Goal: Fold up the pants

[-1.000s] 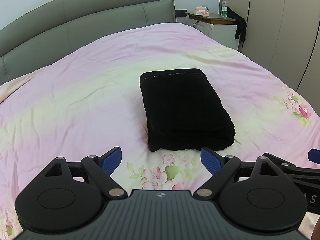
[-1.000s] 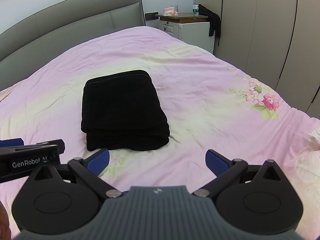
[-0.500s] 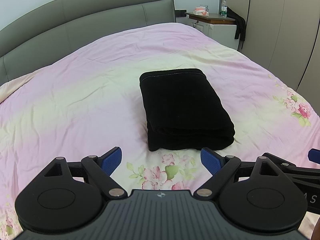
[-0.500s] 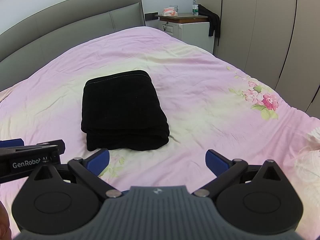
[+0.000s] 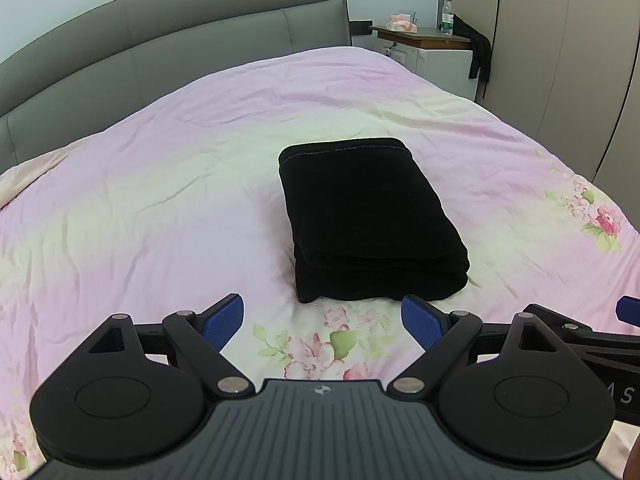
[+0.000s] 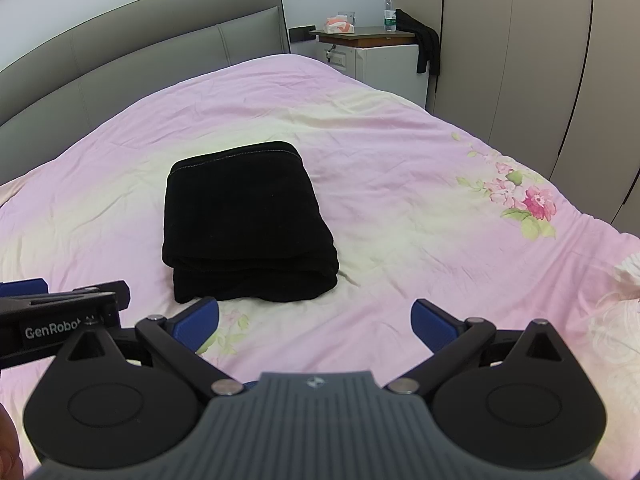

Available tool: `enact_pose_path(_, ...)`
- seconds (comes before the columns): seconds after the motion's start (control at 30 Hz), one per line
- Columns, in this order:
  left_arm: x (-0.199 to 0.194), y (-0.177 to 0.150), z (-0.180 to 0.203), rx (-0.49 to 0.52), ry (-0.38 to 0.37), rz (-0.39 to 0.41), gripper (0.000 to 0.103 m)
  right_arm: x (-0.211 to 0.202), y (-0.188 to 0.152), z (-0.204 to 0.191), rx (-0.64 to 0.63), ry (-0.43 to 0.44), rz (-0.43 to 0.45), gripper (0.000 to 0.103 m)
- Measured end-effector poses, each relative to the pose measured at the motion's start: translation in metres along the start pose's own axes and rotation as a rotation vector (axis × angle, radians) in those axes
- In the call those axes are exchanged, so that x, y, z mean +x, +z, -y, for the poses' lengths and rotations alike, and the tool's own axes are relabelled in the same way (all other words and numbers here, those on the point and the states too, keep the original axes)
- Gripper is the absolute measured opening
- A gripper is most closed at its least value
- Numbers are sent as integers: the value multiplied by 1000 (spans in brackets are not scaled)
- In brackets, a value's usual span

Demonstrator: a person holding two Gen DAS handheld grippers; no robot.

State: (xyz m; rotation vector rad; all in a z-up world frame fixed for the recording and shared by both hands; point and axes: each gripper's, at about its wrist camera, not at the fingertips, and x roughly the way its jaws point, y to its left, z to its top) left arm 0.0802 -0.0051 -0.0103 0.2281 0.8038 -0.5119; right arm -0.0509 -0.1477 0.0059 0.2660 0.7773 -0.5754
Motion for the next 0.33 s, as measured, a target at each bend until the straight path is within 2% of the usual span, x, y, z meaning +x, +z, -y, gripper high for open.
enact_pose_path(0.33, -4, -1, 0, 4, -6, 15, 103, -4, 0, -1, -2, -3, 7, 98)
